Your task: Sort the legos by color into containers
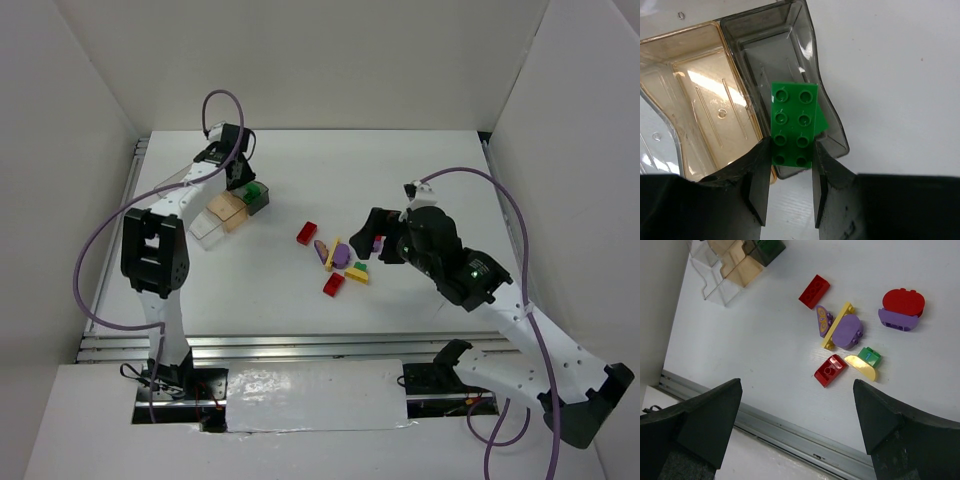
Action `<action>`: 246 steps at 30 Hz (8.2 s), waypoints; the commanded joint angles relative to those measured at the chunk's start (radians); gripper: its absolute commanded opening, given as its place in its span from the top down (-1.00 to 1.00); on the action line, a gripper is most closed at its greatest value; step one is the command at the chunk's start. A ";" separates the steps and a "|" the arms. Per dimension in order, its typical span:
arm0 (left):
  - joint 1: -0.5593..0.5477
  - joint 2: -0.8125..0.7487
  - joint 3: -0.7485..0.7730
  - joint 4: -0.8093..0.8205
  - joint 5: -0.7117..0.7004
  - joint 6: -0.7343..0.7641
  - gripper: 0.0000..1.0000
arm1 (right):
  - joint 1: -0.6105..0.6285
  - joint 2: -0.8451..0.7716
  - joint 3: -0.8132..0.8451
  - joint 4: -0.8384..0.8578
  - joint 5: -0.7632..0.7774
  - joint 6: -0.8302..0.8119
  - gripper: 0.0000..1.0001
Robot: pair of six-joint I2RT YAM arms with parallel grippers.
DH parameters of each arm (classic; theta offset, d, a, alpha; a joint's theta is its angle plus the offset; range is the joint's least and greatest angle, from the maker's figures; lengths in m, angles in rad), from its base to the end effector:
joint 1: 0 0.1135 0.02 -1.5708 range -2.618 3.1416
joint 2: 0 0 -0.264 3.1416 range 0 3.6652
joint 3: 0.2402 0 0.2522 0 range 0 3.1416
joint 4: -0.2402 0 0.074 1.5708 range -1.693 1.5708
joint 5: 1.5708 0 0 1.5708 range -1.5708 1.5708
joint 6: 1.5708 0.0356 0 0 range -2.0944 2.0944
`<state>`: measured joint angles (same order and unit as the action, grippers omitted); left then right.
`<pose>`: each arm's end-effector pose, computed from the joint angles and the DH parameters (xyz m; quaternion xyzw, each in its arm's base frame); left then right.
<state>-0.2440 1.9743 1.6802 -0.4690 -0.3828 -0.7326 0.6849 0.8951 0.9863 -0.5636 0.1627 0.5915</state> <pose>0.4426 -0.0965 0.2687 -0.2909 0.8579 -0.0265 0.4228 0.1512 0.1161 0.3519 0.0027 0.8512 0.2543 0.4592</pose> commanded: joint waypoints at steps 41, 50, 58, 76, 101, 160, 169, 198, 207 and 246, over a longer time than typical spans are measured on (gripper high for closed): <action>-0.192 -0.962 -0.580 -0.141 0.116 0.182 -0.99 | -0.119 0.594 -0.060 0.117 0.074 0.129 -0.82; -0.195 -1.014 -0.672 -0.143 0.137 0.217 -0.99 | -0.091 0.699 -0.061 0.182 0.086 0.189 -0.52; -0.195 -1.008 -0.663 -0.135 0.167 0.225 -0.99 | -0.087 0.723 -0.087 0.188 0.095 0.209 -0.23; -0.198 -1.049 -0.786 0.139 0.540 0.110 -0.99 | -0.079 0.461 -0.149 0.220 0.158 0.362 1.00; -0.498 -0.901 -0.950 0.902 0.545 0.113 -0.99 | 0.292 0.169 -0.021 0.050 0.538 1.107 1.00; 0.107 -0.339 -0.380 0.227 0.157 0.053 0.91 | 0.146 0.130 -0.092 0.194 0.505 0.607 1.00; 0.129 -0.189 -0.284 0.151 0.128 0.042 0.06 | 0.148 0.208 -0.032 0.215 0.462 0.533 1.00; 0.221 -0.945 -0.424 -0.120 0.374 0.283 -0.99 | 0.021 1.516 1.234 0.485 -0.247 0.343 0.70; 0.221 -1.039 -0.574 -0.019 0.432 0.288 -0.99 | -0.002 1.673 1.416 0.441 -0.213 0.367 0.36; -0.127 -0.734 -0.577 0.061 0.363 0.101 -0.99 | -0.097 0.518 0.157 0.121 0.221 0.165 -0.99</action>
<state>-0.2974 1.1877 1.0626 -0.4789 0.0231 -0.5667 0.6357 1.3979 1.2686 -0.2802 0.3012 0.7605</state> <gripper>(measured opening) 0.995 0.995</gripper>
